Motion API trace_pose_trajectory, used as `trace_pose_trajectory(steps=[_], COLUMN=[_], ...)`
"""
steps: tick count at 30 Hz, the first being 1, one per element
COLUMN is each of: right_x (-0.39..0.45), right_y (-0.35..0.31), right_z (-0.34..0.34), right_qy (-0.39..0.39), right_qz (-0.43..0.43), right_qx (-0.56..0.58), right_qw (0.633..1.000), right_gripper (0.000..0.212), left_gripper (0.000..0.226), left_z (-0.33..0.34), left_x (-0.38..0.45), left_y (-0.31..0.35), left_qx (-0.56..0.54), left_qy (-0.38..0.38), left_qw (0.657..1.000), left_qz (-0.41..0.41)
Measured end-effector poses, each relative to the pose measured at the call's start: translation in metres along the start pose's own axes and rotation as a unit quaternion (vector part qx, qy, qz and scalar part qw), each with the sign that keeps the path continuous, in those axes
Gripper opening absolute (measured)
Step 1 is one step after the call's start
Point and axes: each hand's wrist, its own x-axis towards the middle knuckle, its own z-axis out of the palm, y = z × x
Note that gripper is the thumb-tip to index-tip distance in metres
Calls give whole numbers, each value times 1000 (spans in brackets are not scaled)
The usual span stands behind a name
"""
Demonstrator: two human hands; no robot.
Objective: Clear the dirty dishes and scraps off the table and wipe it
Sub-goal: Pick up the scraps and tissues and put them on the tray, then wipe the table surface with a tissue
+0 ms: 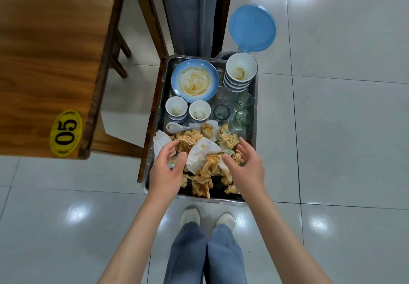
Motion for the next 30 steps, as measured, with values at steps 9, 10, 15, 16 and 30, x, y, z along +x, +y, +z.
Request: trace_pose_trajectory(steps=[9,10,15,16,30], right_x=[-84,-95,-153,-162,-262], right_y=[-104,-114,-156,-162,-272], right_z=[-43,-50,-85,-91,-120], right_qy=[-29,-35,-69,-72,-165], right_qz=[-134,-154,-239,-250,-423], right_qx=[-5,-10,-23,-24,-83], right_qw=[991,987,968,965,887], right_gripper=[63,61,67,69,81], left_gripper=[62,65,71,72,78], left_z=[-65,-72,-110,-116,-210], left_x=[-77,-88,-155,-169,-297], left_y=[100,111,164,173,253], left_qx=[125,133,144,143,158], left_qy=[-3,3,42,48,202], left_qw=[979,975,953,950,911], left_qz=[158,179,263,274,322])
